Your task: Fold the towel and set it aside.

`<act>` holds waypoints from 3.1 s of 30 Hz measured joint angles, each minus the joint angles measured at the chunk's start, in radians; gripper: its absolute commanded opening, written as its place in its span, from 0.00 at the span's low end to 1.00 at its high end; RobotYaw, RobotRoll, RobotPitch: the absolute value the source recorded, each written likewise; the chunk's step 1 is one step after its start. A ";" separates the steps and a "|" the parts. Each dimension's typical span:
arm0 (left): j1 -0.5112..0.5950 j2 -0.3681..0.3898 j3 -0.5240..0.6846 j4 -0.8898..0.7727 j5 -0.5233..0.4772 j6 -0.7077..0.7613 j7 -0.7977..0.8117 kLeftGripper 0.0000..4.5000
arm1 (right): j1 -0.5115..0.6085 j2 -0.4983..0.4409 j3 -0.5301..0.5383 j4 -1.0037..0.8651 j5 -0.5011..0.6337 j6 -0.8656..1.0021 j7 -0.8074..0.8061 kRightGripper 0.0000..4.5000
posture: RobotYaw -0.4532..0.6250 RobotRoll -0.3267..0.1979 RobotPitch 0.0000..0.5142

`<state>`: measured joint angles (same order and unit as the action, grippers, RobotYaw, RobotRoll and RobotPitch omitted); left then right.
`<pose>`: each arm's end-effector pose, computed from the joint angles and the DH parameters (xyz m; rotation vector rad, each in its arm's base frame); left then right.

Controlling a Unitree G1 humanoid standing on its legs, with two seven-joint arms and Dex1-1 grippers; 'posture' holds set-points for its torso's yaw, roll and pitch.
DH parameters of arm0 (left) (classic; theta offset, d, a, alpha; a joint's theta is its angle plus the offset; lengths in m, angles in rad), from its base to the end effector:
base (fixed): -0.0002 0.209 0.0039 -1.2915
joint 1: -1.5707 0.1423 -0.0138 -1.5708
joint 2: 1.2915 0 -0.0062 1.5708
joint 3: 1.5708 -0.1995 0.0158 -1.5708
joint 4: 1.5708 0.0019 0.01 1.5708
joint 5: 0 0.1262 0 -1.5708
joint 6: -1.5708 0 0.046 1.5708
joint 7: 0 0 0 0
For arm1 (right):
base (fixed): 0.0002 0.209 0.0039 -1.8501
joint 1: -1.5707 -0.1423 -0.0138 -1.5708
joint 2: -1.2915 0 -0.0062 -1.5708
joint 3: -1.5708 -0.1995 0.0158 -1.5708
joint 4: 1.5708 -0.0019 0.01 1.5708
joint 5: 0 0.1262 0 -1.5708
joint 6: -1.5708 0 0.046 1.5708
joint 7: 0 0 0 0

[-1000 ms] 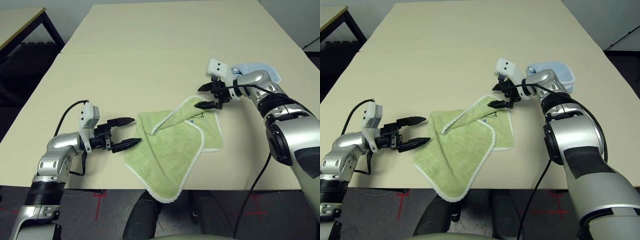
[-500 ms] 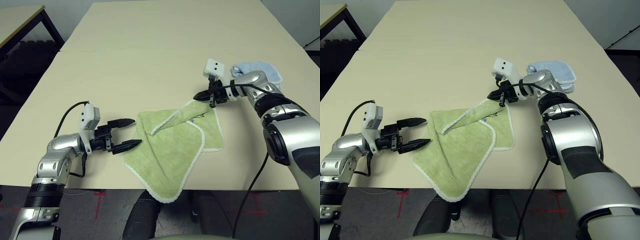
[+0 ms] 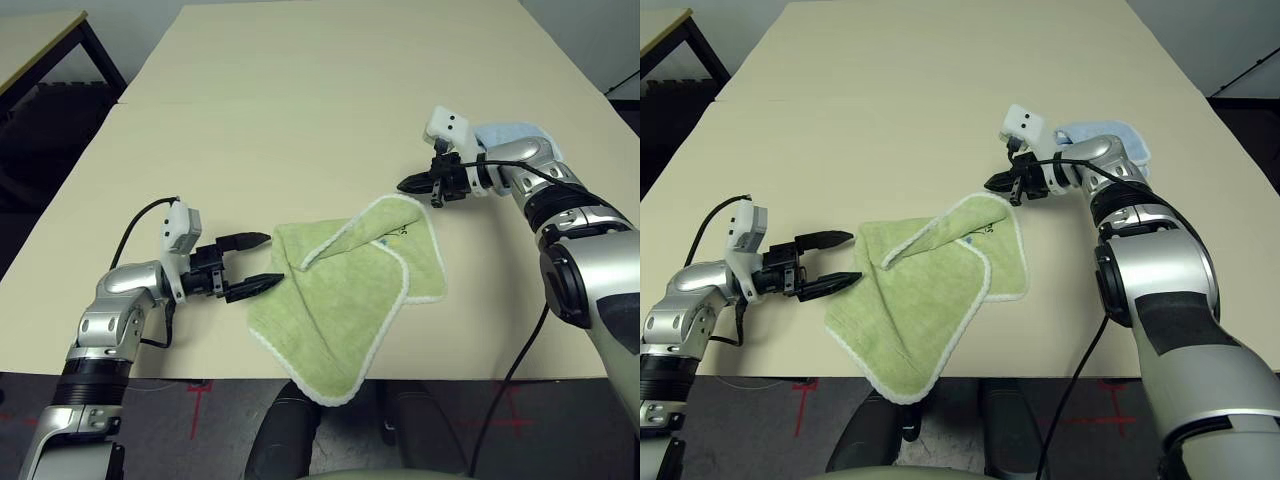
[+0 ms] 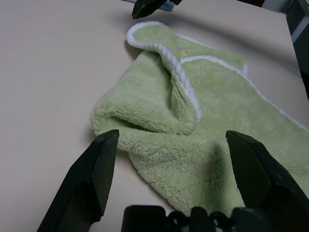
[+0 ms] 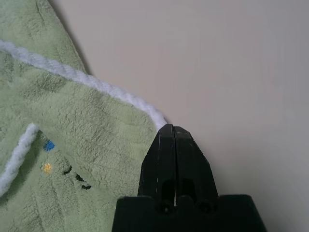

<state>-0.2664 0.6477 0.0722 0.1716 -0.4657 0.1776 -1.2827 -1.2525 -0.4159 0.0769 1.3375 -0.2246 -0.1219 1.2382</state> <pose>0.2413 0.2874 0.1035 0.1111 0.1141 -1.1667 0.3787 -0.2069 0.1957 -0.5513 0.3545 1.1197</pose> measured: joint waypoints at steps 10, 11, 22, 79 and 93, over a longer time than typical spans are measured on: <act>0.000 -0.010 -0.014 -0.001 0.000 0.000 0.005 1.00 | -0.022 0.002 0.030 0.000 -0.028 -0.018 0.002 0.11 | 0.51 0.62 0.33; 0.000 -0.010 -0.014 -0.001 0.000 0.000 0.006 1.00 | -0.023 0.002 0.032 0.000 -0.031 -0.020 0.005 0.16 | 0.51 0.62 0.33; 0.007 -0.010 -0.014 -0.015 -0.001 -0.003 0.020 1.00 | -0.025 0.008 0.067 0.000 -0.068 -0.025 0.017 0.99 | 0.54 0.62 0.35; 0.030 -0.015 -0.003 -0.077 -0.004 -0.030 0.054 1.00 | -0.079 -0.044 -0.115 0.001 0.103 0.084 0.130 0.01 | 0.52 0.62 0.29; -0.011 -0.016 -0.016 -0.030 0.000 -0.045 0.048 1.00 | -0.004 -0.090 -0.158 -0.044 0.201 -0.025 0.290 0.01 | 0.50 0.62 0.29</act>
<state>-0.2771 0.6317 0.0564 0.1412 -0.4653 0.1330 -1.2351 -1.2570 -0.5059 -0.0813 1.2937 -0.0233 -0.1466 1.5284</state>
